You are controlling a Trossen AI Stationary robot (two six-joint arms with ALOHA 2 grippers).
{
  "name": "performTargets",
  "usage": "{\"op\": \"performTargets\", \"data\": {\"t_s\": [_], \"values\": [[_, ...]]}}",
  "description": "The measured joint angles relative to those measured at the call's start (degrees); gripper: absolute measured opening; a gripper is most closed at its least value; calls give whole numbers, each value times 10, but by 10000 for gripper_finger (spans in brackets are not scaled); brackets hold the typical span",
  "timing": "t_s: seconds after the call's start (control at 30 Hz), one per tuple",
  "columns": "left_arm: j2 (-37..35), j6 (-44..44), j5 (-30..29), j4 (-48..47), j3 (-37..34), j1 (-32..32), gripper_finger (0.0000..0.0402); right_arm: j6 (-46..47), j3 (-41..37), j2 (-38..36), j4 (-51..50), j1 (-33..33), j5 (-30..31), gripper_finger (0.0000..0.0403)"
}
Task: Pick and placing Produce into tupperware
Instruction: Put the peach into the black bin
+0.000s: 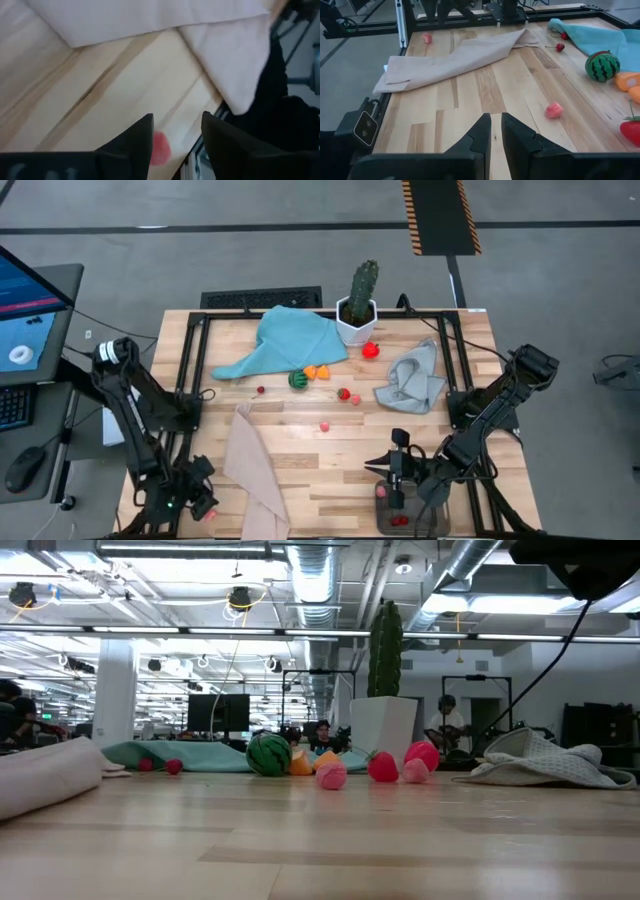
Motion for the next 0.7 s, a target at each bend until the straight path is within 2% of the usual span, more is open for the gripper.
{"op": "performTargets", "data": {"t_s": [0.33, 0.53, 0.63, 0.7], "values": [[38, -42, 48, 48, 5, -1, 112, 0, 0, 0, 0, 0, 1, 68], [37, 71, 9, 38, 5, 20, 97, -4, 0, 0, 0, -5, 1, 68], [37, 145, 12, 42, 5, 29, 93, -4, 0, 0, 0, -9, 0, 68], [37, 195, 36, 41, 5, 30, 91, -4, 0, 0, 0, -13, 0, 68]]}}
